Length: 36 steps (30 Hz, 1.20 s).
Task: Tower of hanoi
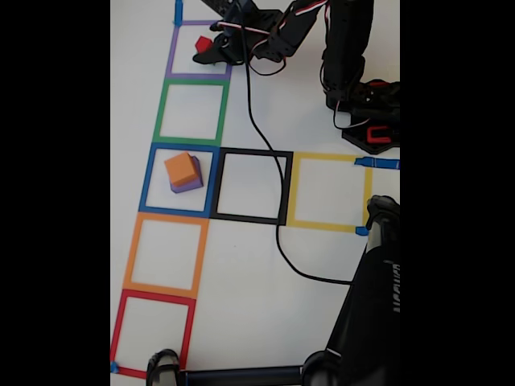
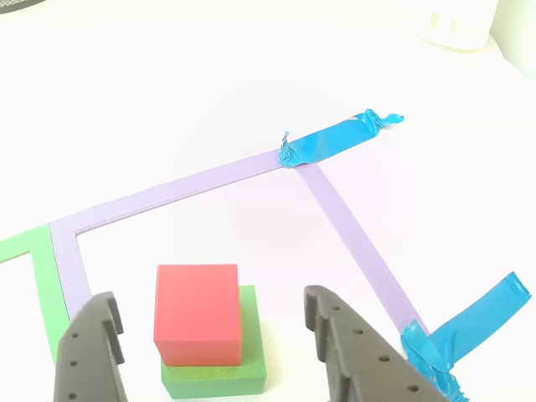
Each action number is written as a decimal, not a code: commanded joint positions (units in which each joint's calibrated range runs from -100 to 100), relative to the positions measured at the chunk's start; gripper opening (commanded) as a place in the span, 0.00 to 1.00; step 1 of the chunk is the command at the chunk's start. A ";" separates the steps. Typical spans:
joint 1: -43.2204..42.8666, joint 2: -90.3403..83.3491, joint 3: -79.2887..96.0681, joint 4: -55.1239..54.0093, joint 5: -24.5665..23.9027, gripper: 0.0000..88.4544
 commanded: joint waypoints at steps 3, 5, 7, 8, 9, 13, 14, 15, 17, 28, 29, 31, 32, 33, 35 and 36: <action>-1.81 0.72 -2.98 -1.32 0.00 0.21; -2.19 1.45 -3.52 -1.32 0.00 0.21; -2.58 2.09 -3.98 -1.32 0.00 0.20; -2.87 2.34 -4.25 -1.40 0.00 0.20; -3.06 2.50 -4.43 -1.40 0.00 0.19; -4.21 3.22 -4.71 -1.97 0.00 0.19; -4.59 3.22 -4.71 -2.05 0.00 0.18; -4.98 3.22 -4.71 -2.05 0.00 0.18; -5.74 3.14 -4.61 -2.05 0.00 0.17; -7.28 3.06 -3.80 -2.13 0.00 0.06; -7.37 2.98 -3.80 -2.13 0.00 0.04; -7.66 2.90 -3.80 -2.13 0.00 0.02; -7.76 2.82 -3.80 -2.13 0.00 0.01; -7.95 2.74 -3.80 -2.13 0.00 0.01; -8.33 2.42 -3.80 -2.13 0.00 0.00; -8.52 2.26 -3.80 -2.13 0.00 0.00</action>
